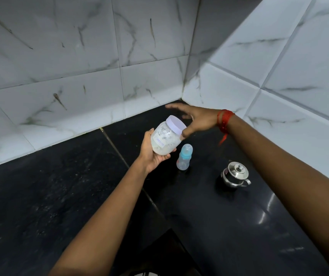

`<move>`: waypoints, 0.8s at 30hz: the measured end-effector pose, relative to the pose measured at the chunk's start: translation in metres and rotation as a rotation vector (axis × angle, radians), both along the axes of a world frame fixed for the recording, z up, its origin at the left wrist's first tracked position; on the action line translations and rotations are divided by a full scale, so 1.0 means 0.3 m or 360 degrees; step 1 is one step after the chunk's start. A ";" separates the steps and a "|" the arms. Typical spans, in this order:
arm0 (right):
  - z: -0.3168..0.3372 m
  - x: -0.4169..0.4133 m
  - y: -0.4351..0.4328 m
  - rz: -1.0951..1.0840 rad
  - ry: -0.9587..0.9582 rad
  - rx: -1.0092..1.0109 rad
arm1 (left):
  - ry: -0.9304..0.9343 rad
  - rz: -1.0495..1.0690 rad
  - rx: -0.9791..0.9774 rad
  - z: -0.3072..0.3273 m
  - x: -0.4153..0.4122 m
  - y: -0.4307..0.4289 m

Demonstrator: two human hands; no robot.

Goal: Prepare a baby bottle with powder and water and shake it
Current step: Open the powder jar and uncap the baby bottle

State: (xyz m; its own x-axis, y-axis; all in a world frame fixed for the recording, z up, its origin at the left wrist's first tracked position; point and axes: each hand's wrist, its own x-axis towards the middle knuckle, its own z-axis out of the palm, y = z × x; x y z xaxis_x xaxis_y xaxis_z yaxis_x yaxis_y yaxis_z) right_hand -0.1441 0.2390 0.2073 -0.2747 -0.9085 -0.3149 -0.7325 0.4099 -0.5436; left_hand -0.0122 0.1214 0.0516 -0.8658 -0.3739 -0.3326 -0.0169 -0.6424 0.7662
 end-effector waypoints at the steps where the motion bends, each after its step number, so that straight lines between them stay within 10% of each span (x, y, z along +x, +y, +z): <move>1: 0.007 0.012 -0.004 -0.0055 0.0084 -0.0023 | 0.0011 0.0008 0.0002 0.000 0.001 0.001; 10: -0.011 0.037 -0.044 -0.0332 0.0306 -0.0022 | 0.0072 -0.0055 -0.0033 0.007 0.001 -0.005; 17: 0.004 -0.047 -0.037 -0.0262 -0.0277 -0.0289 | 0.0553 -0.0409 0.0316 -0.052 0.037 -0.036; 24: -0.005 -0.073 -0.039 -0.0435 -0.0849 -0.0447 | 0.0501 -0.0596 -0.0046 -0.057 0.041 -0.114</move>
